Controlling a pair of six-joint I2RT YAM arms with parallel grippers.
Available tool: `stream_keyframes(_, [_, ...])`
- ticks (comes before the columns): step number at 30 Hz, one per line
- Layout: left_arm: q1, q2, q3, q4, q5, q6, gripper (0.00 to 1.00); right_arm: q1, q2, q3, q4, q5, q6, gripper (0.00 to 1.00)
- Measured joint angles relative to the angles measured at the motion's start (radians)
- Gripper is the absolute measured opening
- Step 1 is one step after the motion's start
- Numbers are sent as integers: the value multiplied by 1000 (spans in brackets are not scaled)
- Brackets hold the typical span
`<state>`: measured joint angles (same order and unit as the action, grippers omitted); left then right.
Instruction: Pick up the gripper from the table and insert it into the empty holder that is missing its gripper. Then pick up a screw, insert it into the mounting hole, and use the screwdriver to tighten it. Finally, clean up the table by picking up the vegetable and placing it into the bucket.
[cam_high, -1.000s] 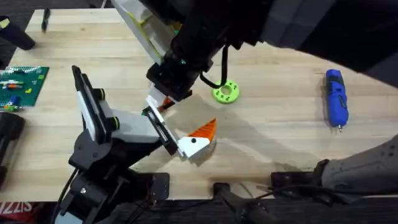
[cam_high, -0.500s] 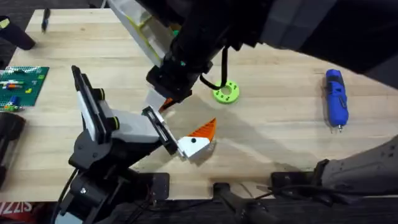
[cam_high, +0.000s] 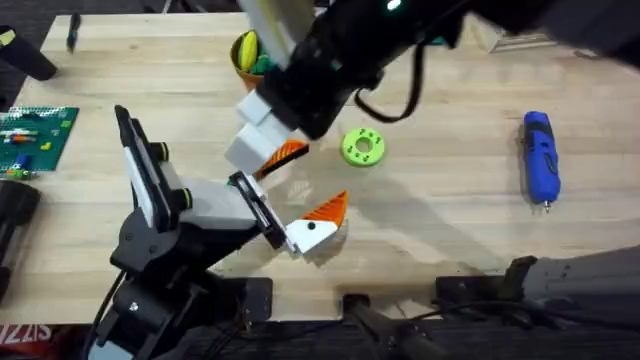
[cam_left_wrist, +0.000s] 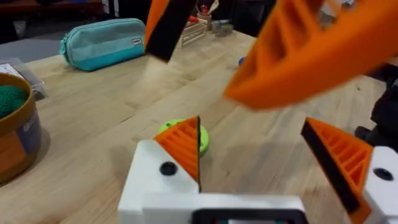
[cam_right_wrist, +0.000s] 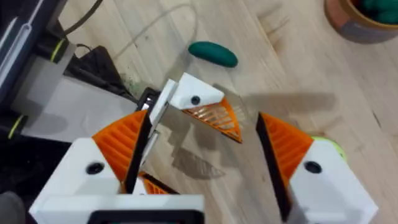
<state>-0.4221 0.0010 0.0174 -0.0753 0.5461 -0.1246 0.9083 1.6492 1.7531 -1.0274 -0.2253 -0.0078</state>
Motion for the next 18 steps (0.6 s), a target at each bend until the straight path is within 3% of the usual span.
stream_keyframes(18, [0, 0, 0, 0, 0, 0, 990, -201, -130, 0, -247, 0, -101, 994])
